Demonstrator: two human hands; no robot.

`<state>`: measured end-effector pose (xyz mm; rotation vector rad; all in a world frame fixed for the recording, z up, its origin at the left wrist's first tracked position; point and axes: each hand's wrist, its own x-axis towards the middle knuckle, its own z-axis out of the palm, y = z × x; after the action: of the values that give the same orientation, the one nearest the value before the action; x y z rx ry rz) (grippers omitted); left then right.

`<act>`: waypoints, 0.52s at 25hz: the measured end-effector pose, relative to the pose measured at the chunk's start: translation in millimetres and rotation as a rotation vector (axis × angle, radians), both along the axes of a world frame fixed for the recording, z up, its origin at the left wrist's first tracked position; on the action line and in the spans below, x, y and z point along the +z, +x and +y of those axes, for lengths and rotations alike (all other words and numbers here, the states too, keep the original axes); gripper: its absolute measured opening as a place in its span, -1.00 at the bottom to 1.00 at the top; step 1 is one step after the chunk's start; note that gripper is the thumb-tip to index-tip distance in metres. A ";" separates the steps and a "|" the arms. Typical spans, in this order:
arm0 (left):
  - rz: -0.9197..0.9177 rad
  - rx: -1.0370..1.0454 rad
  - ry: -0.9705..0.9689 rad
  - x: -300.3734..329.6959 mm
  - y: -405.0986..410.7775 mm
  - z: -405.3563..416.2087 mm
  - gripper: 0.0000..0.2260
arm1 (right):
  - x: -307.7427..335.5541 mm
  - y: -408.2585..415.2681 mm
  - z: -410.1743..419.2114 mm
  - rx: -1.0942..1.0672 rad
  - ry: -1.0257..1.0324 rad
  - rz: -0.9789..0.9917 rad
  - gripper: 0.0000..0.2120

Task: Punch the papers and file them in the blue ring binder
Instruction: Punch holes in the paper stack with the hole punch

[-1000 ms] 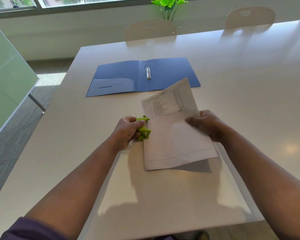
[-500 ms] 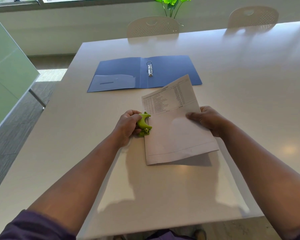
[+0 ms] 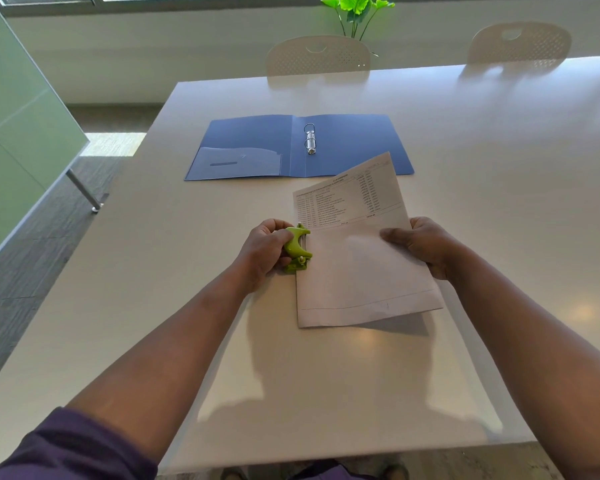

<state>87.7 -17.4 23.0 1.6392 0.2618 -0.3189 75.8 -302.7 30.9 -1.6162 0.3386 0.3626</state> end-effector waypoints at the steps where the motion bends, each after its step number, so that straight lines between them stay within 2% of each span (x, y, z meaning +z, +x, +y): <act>1: -0.001 -0.002 -0.001 0.0 -0.2 0.0 -0.87 | 0.8 -0.3 -0.2 0.001 0.000 -0.003 -0.77; 13: 0.005 0.013 -0.012 1.6 -0.1 1.5 -0.91 | 2.5 -1.6 2.2 -0.001 -0.029 0.011 -0.87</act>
<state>87.6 -15.9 24.5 1.6247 0.2741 -0.3146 74.1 -300.5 33.3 -1.6430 0.3546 0.3669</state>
